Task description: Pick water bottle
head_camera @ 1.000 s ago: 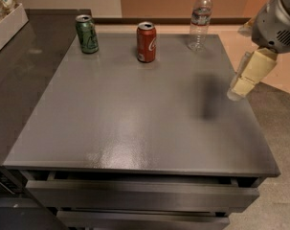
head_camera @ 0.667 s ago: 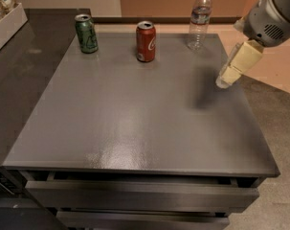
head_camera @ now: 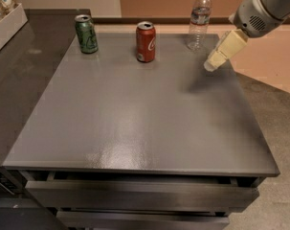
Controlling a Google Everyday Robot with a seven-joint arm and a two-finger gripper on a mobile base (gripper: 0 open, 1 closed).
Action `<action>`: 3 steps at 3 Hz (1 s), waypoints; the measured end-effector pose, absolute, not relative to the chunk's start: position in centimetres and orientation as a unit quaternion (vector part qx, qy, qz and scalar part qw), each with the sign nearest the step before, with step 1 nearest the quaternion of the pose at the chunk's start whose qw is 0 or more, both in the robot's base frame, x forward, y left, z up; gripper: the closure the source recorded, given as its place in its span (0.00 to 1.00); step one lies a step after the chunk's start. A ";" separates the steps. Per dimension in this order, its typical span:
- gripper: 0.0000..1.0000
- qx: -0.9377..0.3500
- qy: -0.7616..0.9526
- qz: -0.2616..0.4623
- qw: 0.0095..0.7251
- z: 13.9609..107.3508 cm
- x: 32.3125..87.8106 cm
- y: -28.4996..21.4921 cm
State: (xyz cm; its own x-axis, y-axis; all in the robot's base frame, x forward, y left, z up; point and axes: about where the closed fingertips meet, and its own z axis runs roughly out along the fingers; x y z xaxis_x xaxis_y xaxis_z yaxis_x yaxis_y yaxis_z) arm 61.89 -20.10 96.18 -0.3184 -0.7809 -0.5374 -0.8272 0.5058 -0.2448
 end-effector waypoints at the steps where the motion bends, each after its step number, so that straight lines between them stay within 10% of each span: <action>1: 0.00 -0.471 0.812 0.042 0.343 97.0 66.0 -19.9; 3: 0.00 -0.431 0.807 0.058 0.399 97.9 71.7 -20.0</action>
Offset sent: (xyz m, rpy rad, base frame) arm 0.1521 -0.0095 0.0242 0.2692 -0.1821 -0.1454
